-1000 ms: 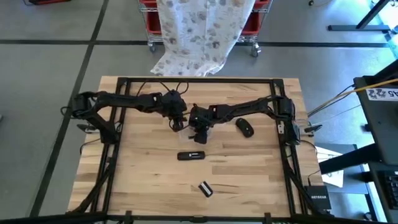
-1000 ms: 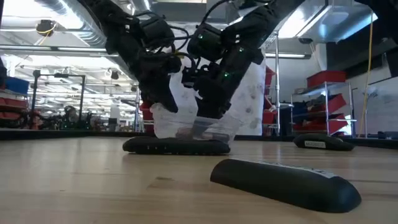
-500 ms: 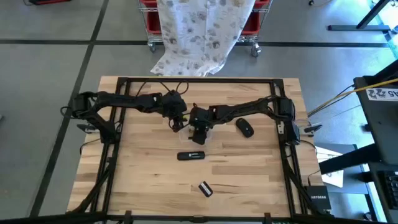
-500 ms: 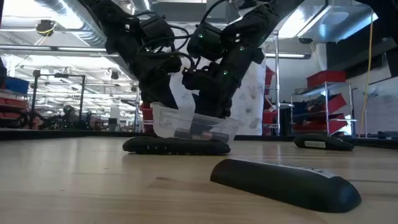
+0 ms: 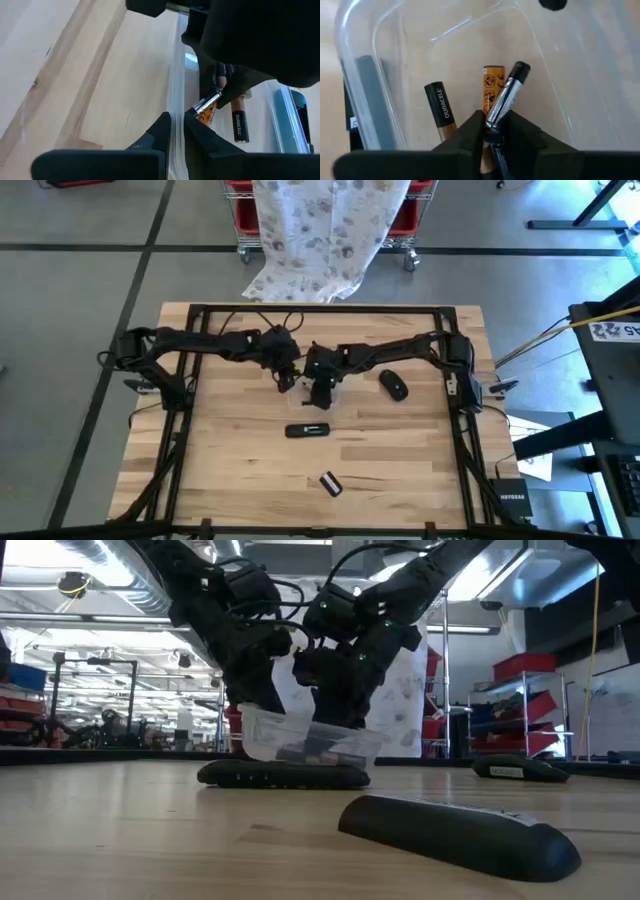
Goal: Insert battery
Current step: Insert the silver battery into the remote
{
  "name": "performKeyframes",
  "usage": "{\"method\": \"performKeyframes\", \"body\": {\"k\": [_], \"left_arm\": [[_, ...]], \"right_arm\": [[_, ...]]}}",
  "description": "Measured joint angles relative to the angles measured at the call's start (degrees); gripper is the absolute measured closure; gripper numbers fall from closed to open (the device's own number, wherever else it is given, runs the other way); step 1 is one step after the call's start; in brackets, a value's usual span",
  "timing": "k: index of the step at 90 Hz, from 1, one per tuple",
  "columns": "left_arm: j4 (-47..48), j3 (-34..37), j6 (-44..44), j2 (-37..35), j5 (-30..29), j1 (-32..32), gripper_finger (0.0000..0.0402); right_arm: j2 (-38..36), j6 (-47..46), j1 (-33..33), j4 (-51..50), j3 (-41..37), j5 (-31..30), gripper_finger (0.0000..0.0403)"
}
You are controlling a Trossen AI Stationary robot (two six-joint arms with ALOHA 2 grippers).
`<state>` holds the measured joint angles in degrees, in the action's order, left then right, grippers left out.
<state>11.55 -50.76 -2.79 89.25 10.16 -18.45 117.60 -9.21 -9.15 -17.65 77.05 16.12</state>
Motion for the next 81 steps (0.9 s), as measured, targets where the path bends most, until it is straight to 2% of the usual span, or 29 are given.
{"method": "performKeyframes", "body": {"k": [26, 44, 53, 63, 81], "left_arm": [[-0.07, -0.02, -0.17, 0.00, 0.06, 0.01, 0.0389], [-0.01, -0.02, 0.03, 0.00, 0.08, 0.01, 0.0389], [0.00, -0.02, 0.14, 0.00, 0.06, 0.01, 0.0389], [-0.05, -0.02, 0.20, 0.00, 0.06, 0.01, 0.0389], [-0.38, -0.02, 0.27, 0.00, -0.21, -0.03, 0.0389]], "right_arm": [[0.00, -2.81, -0.67, 1.37, 0.02, 3.01, 0.0351], [-0.02, -4.45, -0.67, 1.35, 0.07, 3.04, 0.0313], [-0.02, -4.59, -0.65, 1.33, 0.09, 2.98, 0.0306], [-0.02, -6.11, -0.65, 1.37, 0.11, 1.57, 0.0320], [-0.10, -11.13, -0.60, 1.35, 0.11, -5.11, 0.0359]]}}
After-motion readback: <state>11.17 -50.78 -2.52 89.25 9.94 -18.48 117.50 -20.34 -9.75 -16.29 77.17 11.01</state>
